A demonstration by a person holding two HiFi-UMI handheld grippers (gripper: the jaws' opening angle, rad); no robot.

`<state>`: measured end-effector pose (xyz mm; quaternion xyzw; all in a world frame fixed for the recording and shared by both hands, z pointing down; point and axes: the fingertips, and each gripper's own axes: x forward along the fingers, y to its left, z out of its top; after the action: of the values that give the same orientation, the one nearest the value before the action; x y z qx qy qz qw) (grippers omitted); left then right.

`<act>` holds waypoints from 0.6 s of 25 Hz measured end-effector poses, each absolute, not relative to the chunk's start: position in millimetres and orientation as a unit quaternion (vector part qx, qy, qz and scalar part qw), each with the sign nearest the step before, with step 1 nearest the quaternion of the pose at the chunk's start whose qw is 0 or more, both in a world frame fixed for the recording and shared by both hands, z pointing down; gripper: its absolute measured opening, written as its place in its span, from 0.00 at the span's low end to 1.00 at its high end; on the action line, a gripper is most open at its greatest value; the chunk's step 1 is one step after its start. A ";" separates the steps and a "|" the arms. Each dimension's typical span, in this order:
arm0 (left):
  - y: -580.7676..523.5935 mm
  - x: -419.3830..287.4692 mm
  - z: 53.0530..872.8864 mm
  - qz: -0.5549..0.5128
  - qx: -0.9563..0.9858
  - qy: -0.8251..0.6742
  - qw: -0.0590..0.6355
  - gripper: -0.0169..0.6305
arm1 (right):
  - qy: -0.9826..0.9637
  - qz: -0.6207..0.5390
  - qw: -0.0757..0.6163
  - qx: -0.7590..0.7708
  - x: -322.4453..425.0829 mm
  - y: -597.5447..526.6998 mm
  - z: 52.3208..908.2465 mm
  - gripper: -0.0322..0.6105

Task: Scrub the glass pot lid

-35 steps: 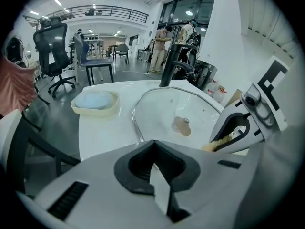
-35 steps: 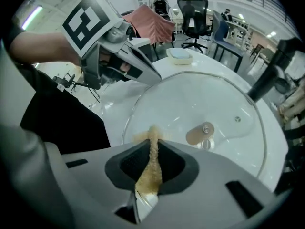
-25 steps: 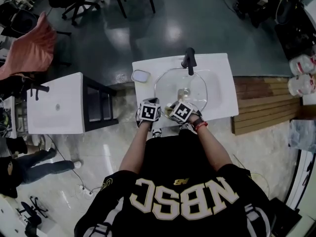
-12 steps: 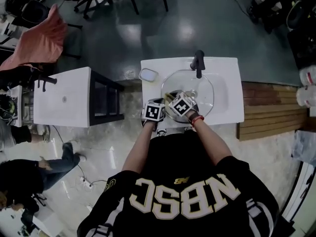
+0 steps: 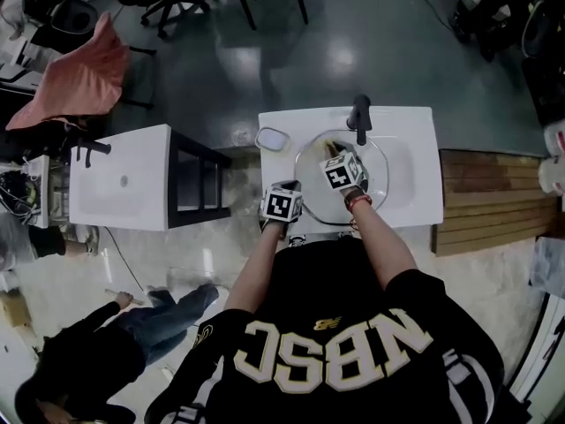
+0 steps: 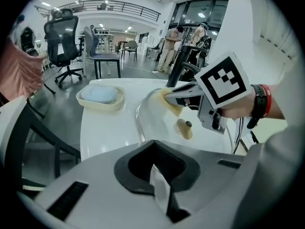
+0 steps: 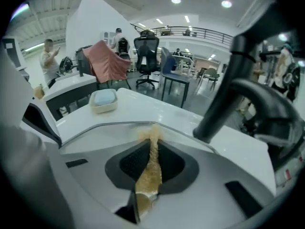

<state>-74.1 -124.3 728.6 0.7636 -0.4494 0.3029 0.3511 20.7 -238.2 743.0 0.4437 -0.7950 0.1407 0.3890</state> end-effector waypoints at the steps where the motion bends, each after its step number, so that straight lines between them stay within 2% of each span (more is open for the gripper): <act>1: -124.8 -73.3 727.5 0.298 0.765 -0.448 0.355 0.05 | -0.787 0.138 0.386 0.460 31.1 -242.2 742.0 0.14; 8: -123.4 -72.6 725.9 0.297 0.768 -0.442 0.356 0.05 | -0.739 0.120 0.395 0.532 91.0 -246.2 737.0 0.14; 15: -123.0 -73.2 725.2 0.295 0.770 -0.441 0.354 0.05 | -0.684 0.110 0.462 0.553 145.9 -218.4 735.3 0.14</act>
<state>-73.2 -123.0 725.2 0.7702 -0.4408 0.2947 0.3545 145.9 -218.4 735.3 0.5533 -0.6841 0.1096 0.4624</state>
